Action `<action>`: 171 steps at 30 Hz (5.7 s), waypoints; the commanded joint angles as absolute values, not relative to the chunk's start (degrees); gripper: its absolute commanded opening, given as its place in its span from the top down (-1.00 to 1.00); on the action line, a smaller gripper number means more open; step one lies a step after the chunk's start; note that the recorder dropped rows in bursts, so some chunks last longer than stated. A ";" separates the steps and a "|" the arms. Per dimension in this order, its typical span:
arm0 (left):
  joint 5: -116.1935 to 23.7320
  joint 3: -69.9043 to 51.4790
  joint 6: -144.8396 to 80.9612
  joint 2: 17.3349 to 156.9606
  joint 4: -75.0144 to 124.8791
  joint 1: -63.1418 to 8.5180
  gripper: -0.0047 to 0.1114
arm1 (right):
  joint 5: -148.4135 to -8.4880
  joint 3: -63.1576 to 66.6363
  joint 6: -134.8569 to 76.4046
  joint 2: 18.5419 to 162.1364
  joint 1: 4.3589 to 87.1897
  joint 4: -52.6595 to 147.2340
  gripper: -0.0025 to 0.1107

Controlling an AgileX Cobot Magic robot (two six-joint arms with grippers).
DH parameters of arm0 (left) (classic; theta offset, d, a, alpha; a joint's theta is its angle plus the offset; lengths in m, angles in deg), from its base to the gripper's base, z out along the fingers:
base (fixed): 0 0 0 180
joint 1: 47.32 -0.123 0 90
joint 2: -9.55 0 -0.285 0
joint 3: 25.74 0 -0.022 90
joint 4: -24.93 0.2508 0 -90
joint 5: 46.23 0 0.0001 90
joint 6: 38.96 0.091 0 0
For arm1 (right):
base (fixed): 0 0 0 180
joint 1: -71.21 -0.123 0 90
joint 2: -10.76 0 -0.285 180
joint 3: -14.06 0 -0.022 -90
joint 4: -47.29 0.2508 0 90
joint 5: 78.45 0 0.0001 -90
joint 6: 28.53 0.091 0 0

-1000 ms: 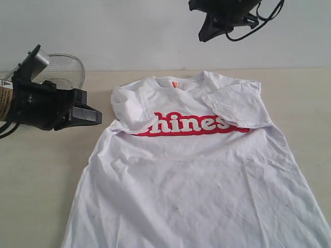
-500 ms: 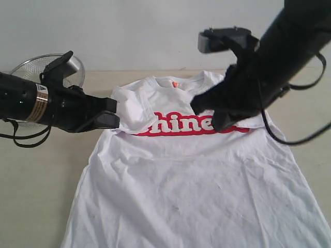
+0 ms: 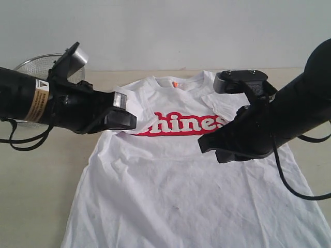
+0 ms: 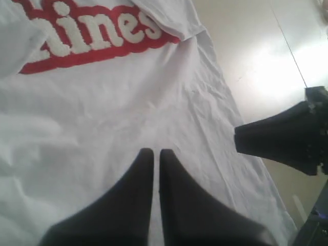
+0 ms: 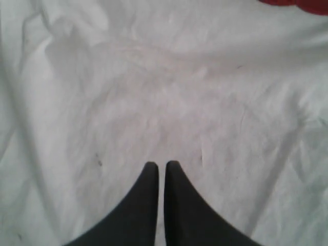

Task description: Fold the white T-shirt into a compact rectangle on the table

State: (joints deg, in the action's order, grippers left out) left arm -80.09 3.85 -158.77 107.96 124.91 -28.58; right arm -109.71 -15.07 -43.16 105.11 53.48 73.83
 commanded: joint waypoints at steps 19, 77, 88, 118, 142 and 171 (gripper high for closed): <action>-78.26 11.80 -158.69 94.47 124.88 -22.60 0.84 | -109.74 -15.21 -44.19 104.22 53.31 74.56 0.96; -60.71 22.29 -97.51 93.65 74.11 -3.93 0.84 | -109.26 -15.21 -44.07 104.22 53.31 74.99 0.96; -52.54 22.69 -96.21 93.65 74.56 -3.93 0.84 | -109.26 -15.21 -44.07 104.22 53.31 74.99 0.96; -61.20 21.38 -103.93 93.65 78.37 -3.08 0.84 | -109.04 -15.21 -44.07 104.22 53.31 75.10 0.96; -16.53 8.00 -63.78 94.14 38.85 -4.47 0.84 | -109.04 -15.21 -44.07 104.22 53.31 75.10 0.96; -20.99 -19.06 -40.58 130.59 18.86 -22.12 0.84 | -109.05 -15.21 -44.07 104.22 53.31 75.23 0.96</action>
